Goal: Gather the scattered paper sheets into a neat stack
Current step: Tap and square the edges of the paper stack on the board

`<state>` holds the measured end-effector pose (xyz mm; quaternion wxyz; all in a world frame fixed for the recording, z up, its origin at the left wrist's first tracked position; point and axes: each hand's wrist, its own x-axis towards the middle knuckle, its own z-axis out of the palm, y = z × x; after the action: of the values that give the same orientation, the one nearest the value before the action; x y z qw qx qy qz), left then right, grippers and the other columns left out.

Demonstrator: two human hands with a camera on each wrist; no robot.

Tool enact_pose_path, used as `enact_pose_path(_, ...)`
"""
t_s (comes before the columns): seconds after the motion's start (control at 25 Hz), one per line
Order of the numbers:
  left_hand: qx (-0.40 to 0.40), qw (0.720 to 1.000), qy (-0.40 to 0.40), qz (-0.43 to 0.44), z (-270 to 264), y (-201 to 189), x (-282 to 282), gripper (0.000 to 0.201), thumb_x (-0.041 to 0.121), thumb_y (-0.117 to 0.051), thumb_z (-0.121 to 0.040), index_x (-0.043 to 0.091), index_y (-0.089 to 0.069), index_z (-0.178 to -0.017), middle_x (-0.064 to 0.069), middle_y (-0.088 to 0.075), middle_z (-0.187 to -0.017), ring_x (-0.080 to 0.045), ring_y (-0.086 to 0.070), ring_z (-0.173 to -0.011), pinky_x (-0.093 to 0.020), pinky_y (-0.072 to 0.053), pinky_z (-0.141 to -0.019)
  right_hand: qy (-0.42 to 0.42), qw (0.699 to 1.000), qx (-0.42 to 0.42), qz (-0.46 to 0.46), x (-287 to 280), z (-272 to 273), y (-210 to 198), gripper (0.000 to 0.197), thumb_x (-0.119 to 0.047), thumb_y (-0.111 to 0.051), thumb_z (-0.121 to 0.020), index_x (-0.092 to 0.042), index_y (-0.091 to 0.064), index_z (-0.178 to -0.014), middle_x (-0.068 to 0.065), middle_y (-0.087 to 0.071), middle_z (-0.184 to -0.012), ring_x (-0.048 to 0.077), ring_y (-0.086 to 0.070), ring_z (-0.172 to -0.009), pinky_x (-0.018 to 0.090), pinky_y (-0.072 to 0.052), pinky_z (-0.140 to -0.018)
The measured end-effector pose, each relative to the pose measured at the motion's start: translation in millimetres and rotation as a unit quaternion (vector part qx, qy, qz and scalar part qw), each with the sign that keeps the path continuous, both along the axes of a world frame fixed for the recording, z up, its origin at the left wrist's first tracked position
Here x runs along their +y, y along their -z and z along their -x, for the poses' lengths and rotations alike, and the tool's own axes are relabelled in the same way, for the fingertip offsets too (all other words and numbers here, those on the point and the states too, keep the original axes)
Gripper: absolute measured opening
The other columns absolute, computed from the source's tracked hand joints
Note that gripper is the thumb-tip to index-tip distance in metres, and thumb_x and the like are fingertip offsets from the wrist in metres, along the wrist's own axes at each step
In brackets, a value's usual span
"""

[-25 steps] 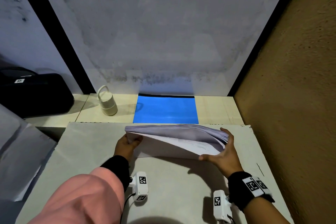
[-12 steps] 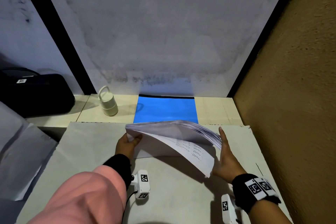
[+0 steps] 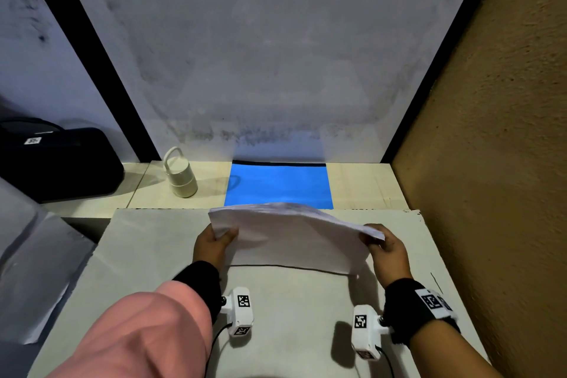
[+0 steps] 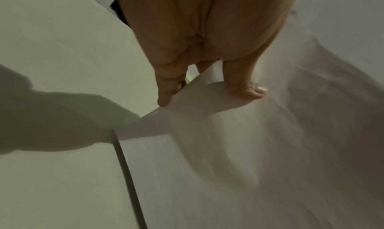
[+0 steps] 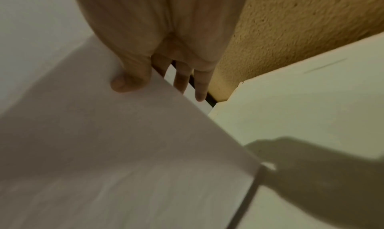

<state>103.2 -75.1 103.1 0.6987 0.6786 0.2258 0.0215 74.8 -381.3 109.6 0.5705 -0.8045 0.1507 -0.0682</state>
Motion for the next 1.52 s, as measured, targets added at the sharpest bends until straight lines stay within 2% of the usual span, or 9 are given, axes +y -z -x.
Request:
enact_pose_path(0.16,-0.021,1.000,0.004,-0.008,0.0,-4.2,0.2,0.018,-0.004,-0.060,-0.084,0.004,-0.062,-0.099,-0.003,-0.064,-0.080,-0.003,-0.066,-0.065,-0.008,-0.050,-0.055,0.039,0.995,-0.035,-0.079,4.8,-3.5,-10.2,0.024,0.010,-0.051,-0.085,-0.011,-0.064,-0.084,0.002,-0.065,-0.078,-0.004,-0.059,-0.064,0.003,-0.046,-0.058)
enact_pose_path(0.4,0.037,0.997,0.029,-0.058,5.3,9.0,1.5,0.031,-0.005,-0.068,-0.077,-0.007,-0.063,-0.107,-0.011,-0.062,-0.098,-0.020,-0.056,-0.093,-0.027,-0.039,-0.082,0.065,0.991,0.045,-0.112,13.2,10.0,5.3,0.019,0.006,-0.066,-0.078,-0.011,-0.064,-0.085,0.010,-0.064,-0.083,0.024,-0.058,-0.080,0.028,-0.045,-0.073)
enact_pose_path(0.76,-0.018,0.998,-0.003,-0.063,21.7,3.1,-23.4,0.013,0.001,-0.066,-0.080,0.014,-0.067,-0.084,-0.005,-0.065,-0.080,-0.018,-0.059,-0.079,-0.021,-0.049,-0.068,0.098,0.989,0.012,-0.114,35.2,21.6,3.6,0.014,0.004,-0.066,-0.080,-0.010,-0.065,-0.085,0.007,-0.064,-0.075,0.022,-0.058,-0.073,0.002,-0.045,-0.053)
enact_pose_path(0.88,-0.025,0.999,0.002,-0.034,20.3,-2.2,-22.8,0.020,-0.008,-0.062,-0.080,0.008,-0.064,-0.092,0.002,-0.061,-0.074,-0.010,-0.054,-0.066,-0.001,-0.044,-0.049,0.115,0.986,0.013,-0.117,30.9,17.3,-1.4,0.023,0.005,-0.062,-0.081,-0.015,-0.063,-0.070,0.004,-0.062,-0.068,0.020,-0.054,-0.067,0.010,-0.046,-0.053)
enact_pose_path(1.04,-0.035,0.999,-0.004,-0.029,15.9,-3.2,-17.3,0.019,-0.005,-0.065,-0.079,0.010,-0.061,-0.092,0.003,-0.062,-0.073,-0.015,-0.057,-0.070,-0.002,-0.046,-0.052,0.105,0.988,0.003,-0.112,19.5,15.2,-7.3,0.029,0.007,-0.066,-0.077,-0.020,-0.063,-0.067,-0.002,-0.066,-0.062,0.019,-0.055,-0.067,0.012,-0.049,-0.058)
enact_pose_path(1.16,-0.023,0.999,0.029,-0.034,9.5,4.2,-9.8,0.027,-0.003,-0.074,-0.071,0.016,-0.064,-0.086,-0.007,-0.068,-0.085,-0.022,-0.063,-0.084,-0.030,-0.053,-0.080,0.079,0.996,0.012,-0.041,10.4,11.0,-16.2,0.023,0.003,-0.072,-0.072,-0.018,-0.066,-0.080,0.002,-0.069,-0.077,0.024,-0.062,-0.078,0.029,-0.050,-0.076)
enact_pose_path(1.28,-0.014,0.999,0.035,-0.008,2.8,3.6,-10.3,0.029,-0.005,-0.076,-0.068,0.020,-0.065,-0.079,0.000,-0.068,-0.079,-0.021,-0.063,-0.077,-0.035,-0.051,-0.083,0.020,0.989,-0.039,0.143,4.8,9.0,-32.1,0.031,-0.006,-0.071,-0.076,-0.025,-0.068,-0.100,-0.002,-0.071,-0.088,0.018,-0.065,-0.083,0.029,-0.052,-0.080)
enact_pose_path(1.4,-0.009,0.999,0.030,0.009,-2.1,4.3,-8.3,0.025,-0.005,-0.075,-0.069,0.018,-0.068,-0.077,0.010,-0.072,-0.066,-0.020,-0.064,-0.074,-0.034,-0.053,-0.080,-0.080,0.898,-0.058,0.428,14.3,4.9,-36.6,0.037,-0.024,-0.061,-0.085,-0.029,-0.059,-0.121,-0.003,-0.072,-0.098,0.023,-0.066,-0.091,0.034,-0.050,-0.077)
enact_pose_path(1.52,-0.007,0.999,0.033,0.028,-3.7,6.7,-6.8,0.023,-0.005,-0.073,-0.071,0.017,-0.068,-0.078,0.014,-0.072,-0.058,-0.008,-0.066,-0.064,-0.028,-0.054,-0.069,-0.093,0.825,0.036,0.556,37.3,-5.5,-30.3,0.041,-0.037,-0.056,-0.086,-0.029,-0.054,-0.126,0.000,-0.071,-0.097,0.029,-0.064,-0.094,0.058,-0.035,-0.094)
